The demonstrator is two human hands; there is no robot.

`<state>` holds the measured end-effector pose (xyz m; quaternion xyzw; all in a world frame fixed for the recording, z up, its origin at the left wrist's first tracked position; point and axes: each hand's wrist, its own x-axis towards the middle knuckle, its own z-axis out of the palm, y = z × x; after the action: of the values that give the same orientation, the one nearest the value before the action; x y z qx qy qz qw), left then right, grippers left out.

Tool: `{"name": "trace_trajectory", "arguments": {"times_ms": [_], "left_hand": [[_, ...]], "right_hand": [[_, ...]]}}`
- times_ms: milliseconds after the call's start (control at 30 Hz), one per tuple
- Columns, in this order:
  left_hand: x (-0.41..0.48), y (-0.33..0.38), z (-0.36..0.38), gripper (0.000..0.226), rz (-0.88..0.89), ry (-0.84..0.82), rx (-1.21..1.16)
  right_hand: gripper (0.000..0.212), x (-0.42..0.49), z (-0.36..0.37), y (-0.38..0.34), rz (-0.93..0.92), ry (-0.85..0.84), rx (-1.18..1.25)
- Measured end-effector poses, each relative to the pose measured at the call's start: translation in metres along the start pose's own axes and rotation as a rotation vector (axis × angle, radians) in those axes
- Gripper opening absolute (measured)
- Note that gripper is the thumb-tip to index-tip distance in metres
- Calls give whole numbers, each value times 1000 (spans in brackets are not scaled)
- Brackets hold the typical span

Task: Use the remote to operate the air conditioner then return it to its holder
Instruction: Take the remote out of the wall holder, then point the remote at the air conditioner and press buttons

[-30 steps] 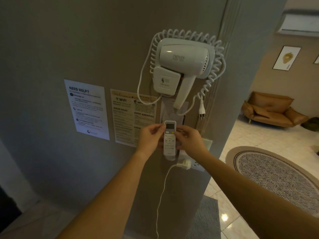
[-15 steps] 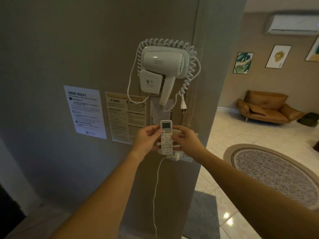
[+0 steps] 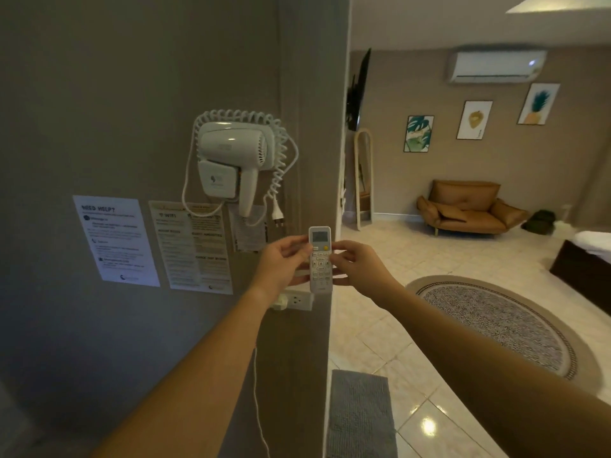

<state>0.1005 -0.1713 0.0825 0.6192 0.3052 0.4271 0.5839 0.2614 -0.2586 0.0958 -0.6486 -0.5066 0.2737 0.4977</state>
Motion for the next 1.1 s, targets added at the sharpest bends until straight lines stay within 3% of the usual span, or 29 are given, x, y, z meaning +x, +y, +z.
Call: {"name": "trace_trajectory", "arguments": {"times_ms": [733,1100], "left_hand": [[-55,73,303,27,140,-244,-13],[-66,97,411,32,194,-396,-24]], "right_hand": [[29,-146,-293,18,-101,266,0],[29,-200,-391,22,-131,416,4]]}}
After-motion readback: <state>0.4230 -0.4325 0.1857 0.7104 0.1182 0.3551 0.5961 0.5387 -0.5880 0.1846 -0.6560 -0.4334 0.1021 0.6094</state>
